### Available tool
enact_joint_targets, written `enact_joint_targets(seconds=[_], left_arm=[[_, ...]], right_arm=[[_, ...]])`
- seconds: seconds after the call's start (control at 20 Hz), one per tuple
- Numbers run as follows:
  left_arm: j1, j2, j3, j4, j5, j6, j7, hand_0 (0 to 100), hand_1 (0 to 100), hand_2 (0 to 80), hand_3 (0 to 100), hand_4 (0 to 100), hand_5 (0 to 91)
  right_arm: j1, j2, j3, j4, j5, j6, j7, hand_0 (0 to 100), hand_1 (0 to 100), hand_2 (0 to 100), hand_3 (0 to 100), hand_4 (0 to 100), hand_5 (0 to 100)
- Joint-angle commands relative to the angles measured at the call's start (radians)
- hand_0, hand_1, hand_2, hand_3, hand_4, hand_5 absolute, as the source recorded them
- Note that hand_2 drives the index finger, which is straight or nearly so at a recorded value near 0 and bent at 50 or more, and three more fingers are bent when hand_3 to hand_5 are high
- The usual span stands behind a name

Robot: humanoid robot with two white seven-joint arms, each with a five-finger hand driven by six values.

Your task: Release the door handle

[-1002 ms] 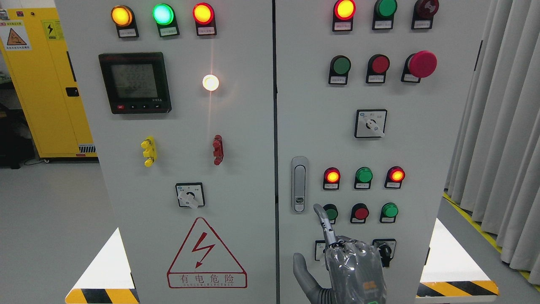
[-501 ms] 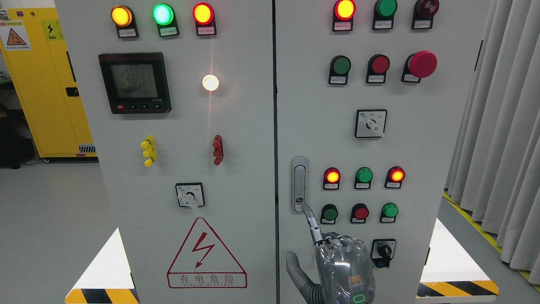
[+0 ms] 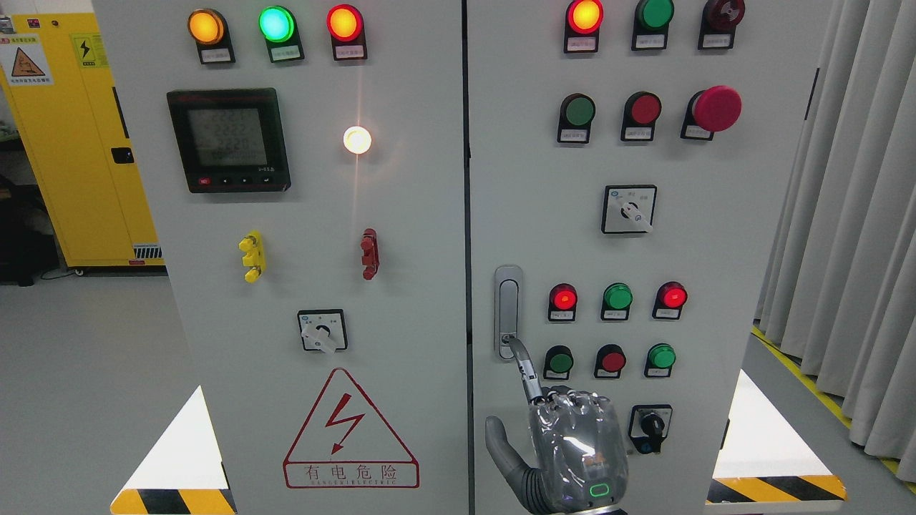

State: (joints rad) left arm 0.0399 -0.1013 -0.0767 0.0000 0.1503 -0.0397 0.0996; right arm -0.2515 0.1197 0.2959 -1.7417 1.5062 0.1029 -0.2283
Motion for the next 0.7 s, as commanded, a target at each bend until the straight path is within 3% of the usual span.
enact_joint_targets(seconds=[0.0,0.65], left_arm=[[0.0,-0.001,0.0,-0.015,0.0,0.0,0.0,12,56,0.0,0,0,0.0],[0.0,0.0,0.0,-0.015,0.0,0.0,0.0,12,56,0.0,0,0,0.0]], right_arm=[[-0.018,0.003,0.0,0.059,0.003,0.012,0.006,53,41,5,100,100,100],[-0.043,0.006,-0.006,0.074,0.005,0.015,0.01,53,41,6,100,100,100]])
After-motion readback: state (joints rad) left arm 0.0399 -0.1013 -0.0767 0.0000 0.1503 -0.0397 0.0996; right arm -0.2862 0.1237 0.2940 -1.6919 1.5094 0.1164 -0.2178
